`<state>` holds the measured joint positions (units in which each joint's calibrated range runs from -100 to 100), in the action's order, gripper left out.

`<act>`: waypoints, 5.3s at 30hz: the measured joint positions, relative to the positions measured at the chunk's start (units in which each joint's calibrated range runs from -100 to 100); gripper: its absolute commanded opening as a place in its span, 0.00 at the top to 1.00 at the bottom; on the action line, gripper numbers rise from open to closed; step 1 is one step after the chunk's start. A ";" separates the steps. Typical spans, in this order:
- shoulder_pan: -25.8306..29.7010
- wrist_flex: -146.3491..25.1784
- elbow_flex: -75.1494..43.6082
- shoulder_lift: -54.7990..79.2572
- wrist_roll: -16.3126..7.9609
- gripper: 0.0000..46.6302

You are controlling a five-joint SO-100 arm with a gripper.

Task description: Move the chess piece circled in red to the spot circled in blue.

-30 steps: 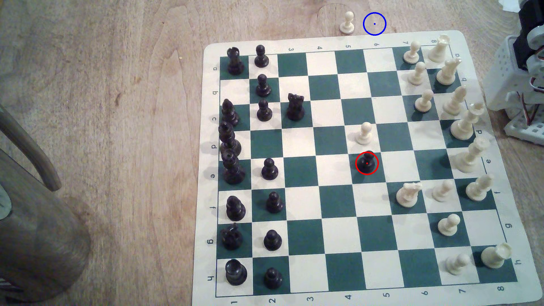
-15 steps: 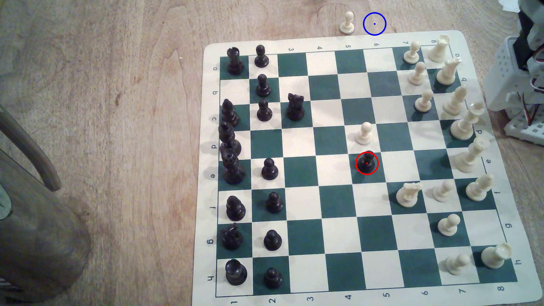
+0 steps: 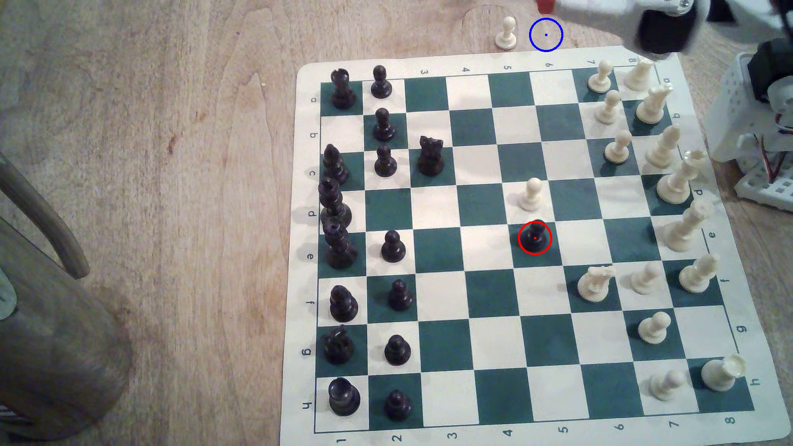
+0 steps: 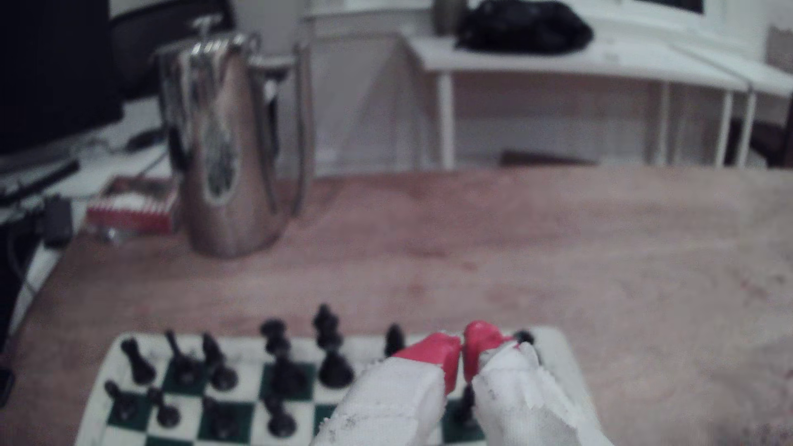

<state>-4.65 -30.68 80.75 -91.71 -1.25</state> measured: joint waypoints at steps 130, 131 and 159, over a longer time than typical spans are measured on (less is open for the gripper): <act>19.25 -26.93 -49.98 89.15 -20.76 0.77; 19.25 -26.85 -49.98 89.15 -20.76 0.78; 15.56 -36.89 -57.12 75.07 -19.73 0.99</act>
<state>10.91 -67.57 23.63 -16.63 -20.98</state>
